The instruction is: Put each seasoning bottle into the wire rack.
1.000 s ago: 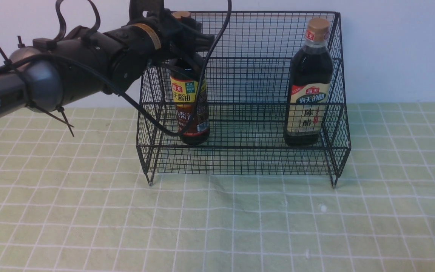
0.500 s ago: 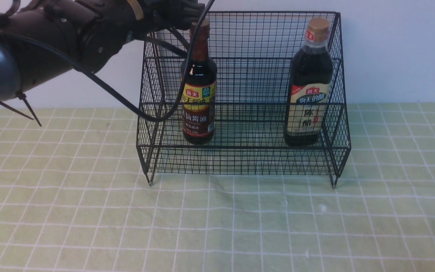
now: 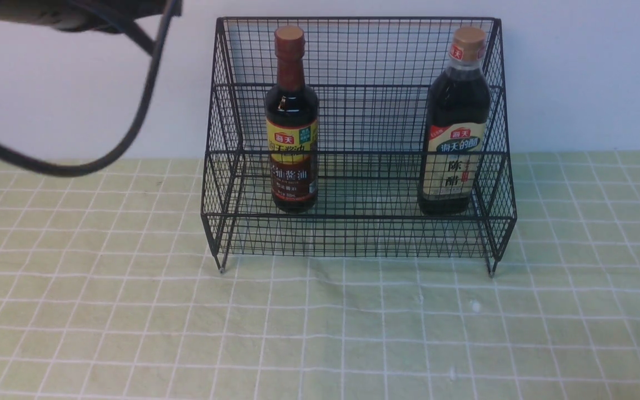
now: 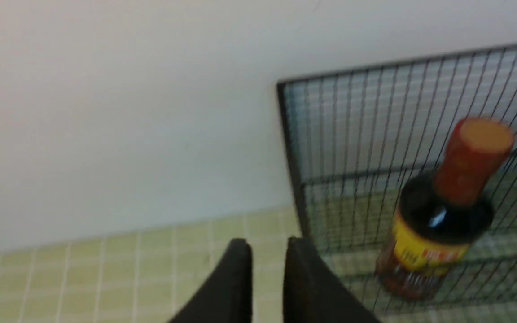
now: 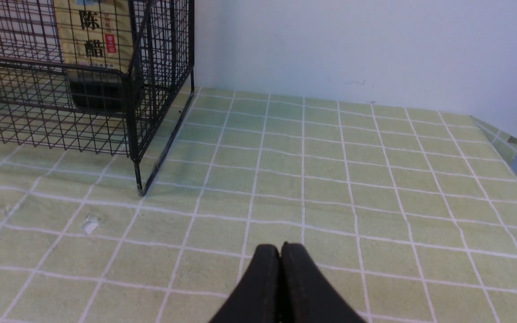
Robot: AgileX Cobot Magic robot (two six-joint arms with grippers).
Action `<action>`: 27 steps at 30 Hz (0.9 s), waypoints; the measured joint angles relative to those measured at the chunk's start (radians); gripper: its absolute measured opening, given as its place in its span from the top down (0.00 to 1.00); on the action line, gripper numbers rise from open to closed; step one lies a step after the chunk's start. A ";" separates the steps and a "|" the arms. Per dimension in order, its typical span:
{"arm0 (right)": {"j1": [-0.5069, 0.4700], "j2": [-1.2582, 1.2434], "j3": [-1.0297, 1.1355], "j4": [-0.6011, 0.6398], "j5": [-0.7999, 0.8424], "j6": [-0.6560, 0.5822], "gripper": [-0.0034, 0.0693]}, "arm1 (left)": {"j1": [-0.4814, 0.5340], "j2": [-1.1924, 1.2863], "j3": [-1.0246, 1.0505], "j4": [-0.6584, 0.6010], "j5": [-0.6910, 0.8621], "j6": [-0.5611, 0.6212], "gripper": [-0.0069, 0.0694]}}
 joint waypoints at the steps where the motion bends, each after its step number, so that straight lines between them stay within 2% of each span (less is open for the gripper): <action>1: 0.000 0.000 0.000 0.000 0.000 0.000 0.97 | 0.000 -0.033 0.000 -0.006 0.143 0.015 0.88; 2: 0.000 0.000 0.000 0.000 0.000 0.000 0.97 | 0.000 -0.038 0.000 -0.009 0.158 0.018 0.89; 3: 0.000 0.000 0.000 0.000 0.000 0.000 0.97 | 0.000 -0.062 0.000 -0.019 0.251 0.029 0.91; 5: 0.000 0.000 0.000 0.000 0.000 0.000 0.97 | 0.000 -0.124 0.021 -0.044 0.336 0.047 0.92; 8: 0.000 0.000 0.000 0.000 0.000 0.000 0.97 | 0.000 -0.216 0.081 -0.099 0.350 0.059 0.92; 15: 0.000 0.000 0.000 0.000 0.000 0.000 0.97 | 0.000 -0.577 0.359 -0.303 0.165 0.059 0.92; 18: 0.000 0.000 0.000 0.000 0.000 0.000 0.97 | 0.000 -0.699 0.471 -0.338 0.097 0.059 0.92; 22: 0.000 0.000 0.000 0.000 0.000 0.000 0.97 | 0.000 -0.833 0.573 -0.363 0.092 0.059 0.92; 27: 0.000 0.000 0.000 0.000 0.000 0.000 0.97 | 0.000 -0.912 0.606 -0.368 0.127 0.061 0.92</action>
